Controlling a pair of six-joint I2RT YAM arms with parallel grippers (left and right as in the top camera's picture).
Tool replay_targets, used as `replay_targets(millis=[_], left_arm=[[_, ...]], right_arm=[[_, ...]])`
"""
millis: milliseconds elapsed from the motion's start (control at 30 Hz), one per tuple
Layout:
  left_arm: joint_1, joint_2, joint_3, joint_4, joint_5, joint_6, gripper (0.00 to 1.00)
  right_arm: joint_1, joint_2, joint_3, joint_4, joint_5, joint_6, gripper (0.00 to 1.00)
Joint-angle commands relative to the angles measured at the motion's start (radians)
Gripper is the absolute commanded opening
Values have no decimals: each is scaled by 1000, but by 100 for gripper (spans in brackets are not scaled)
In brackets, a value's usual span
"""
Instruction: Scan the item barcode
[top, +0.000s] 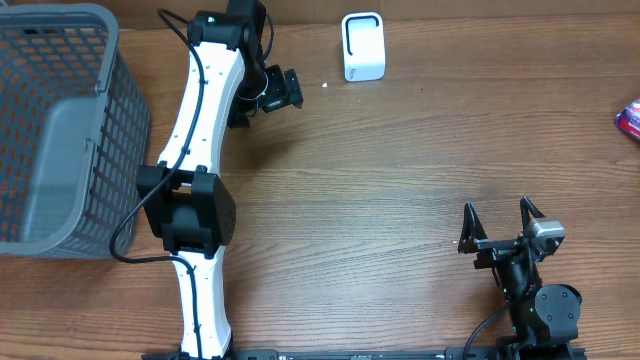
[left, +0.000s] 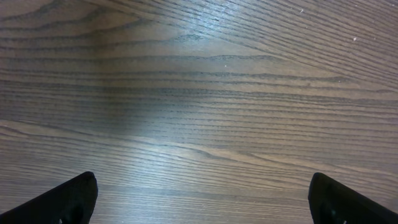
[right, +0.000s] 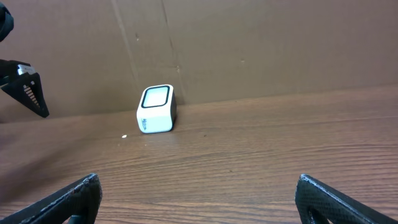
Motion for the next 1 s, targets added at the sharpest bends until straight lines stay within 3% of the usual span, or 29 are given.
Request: replay_targets(millis=[0, 333, 967], left_arm=[[0, -18, 9, 1, -6, 19, 100], [0, -18, 9, 1, -6, 19, 100], [0, -18, 9, 1, -6, 19, 100]], right_arm=[[-14, -12, -11, 1, 21, -6, 100], [-21, -12, -11, -1, 6, -233, 100], [-22, -12, -11, -2, 21, -63, 100]])
